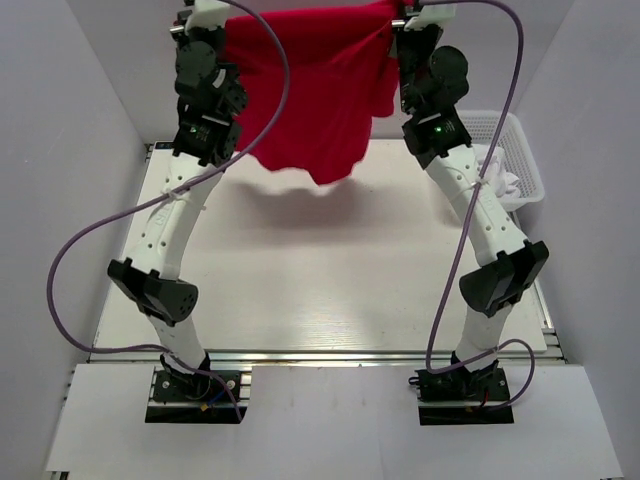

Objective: Fold and stack the t-shirts
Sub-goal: Flatten out the tshirt

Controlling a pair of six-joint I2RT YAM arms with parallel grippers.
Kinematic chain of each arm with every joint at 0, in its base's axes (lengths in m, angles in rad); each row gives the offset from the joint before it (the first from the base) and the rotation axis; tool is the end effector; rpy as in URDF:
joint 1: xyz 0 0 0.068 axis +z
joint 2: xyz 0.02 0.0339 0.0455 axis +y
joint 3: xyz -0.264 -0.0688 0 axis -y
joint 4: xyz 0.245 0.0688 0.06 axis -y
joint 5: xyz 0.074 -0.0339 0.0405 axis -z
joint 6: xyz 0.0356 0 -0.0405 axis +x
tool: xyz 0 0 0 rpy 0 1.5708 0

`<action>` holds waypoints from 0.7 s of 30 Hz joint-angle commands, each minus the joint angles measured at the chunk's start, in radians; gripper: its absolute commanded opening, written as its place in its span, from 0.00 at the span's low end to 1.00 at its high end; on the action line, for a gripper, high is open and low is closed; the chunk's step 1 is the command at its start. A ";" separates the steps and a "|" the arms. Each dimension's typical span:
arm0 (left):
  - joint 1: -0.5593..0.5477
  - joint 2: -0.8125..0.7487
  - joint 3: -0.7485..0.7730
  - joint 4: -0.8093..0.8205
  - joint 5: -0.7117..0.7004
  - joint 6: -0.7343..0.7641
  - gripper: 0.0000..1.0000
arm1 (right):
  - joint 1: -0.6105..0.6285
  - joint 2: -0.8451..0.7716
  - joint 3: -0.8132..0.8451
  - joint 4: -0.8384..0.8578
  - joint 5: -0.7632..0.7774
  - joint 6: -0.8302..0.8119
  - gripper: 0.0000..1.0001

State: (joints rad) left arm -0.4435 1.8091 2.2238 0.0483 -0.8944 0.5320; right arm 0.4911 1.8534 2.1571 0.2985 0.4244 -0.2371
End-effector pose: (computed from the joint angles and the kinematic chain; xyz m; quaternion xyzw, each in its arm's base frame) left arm 0.3448 -0.1331 0.5667 -0.1026 0.5913 0.2612 0.7560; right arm 0.3572 0.1744 0.5578 0.0121 0.4917 0.0123 0.8706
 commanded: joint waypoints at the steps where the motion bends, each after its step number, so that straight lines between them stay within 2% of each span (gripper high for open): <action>1: 0.008 -0.106 -0.037 -0.013 0.003 0.019 0.00 | -0.009 -0.034 0.048 0.082 -0.010 -0.021 0.00; 3: 0.008 -0.163 -0.142 0.010 0.003 -0.001 0.00 | -0.011 -0.087 -0.044 0.106 -0.013 -0.013 0.00; 4: 0.008 -0.221 -0.245 0.019 0.003 -0.015 0.00 | -0.009 -0.100 -0.159 0.116 -0.019 -0.013 0.00; 6: 0.008 -0.276 -0.355 0.003 0.003 -0.067 0.00 | -0.011 -0.170 -0.241 0.122 -0.022 0.012 0.00; 7: -0.001 -0.309 -0.488 0.002 0.015 -0.082 0.00 | -0.009 -0.189 -0.391 0.128 -0.024 0.013 0.00; 9: -0.001 -0.408 -0.629 0.027 0.067 -0.127 0.00 | -0.011 -0.267 -0.509 0.183 -0.022 0.041 0.00; 10: -0.001 -0.433 -0.735 -0.022 0.083 -0.203 0.00 | -0.013 -0.284 -0.654 0.194 -0.032 0.070 0.00; 11: -0.011 -0.473 -0.781 -0.051 0.101 -0.249 0.00 | -0.011 -0.296 -0.695 0.189 -0.032 0.084 0.00; 13: -0.011 -0.504 -0.904 -0.102 0.201 -0.381 0.00 | -0.011 -0.352 -0.809 0.154 -0.070 0.146 0.00; 15: -0.011 -0.513 -1.002 -0.146 0.326 -0.444 0.00 | -0.011 -0.387 -0.937 0.130 -0.070 0.180 0.00; 19: -0.020 -0.502 -1.088 -0.238 0.552 -0.602 0.00 | -0.011 -0.395 -1.019 -0.005 -0.079 0.283 0.00; 20: -0.020 -0.493 -1.140 -0.238 0.659 -0.619 0.00 | -0.013 -0.395 -1.049 -0.028 -0.069 0.294 0.00; 21: -0.020 -0.493 -1.170 -0.238 0.708 -0.633 0.00 | -0.010 -0.393 -1.060 -0.068 -0.058 0.303 0.00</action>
State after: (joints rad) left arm -0.4561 1.3388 1.1095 -0.1410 -0.4480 0.0448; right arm 0.4881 1.5169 1.1114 0.2741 0.3408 -0.0223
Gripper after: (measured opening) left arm 0.011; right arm 0.020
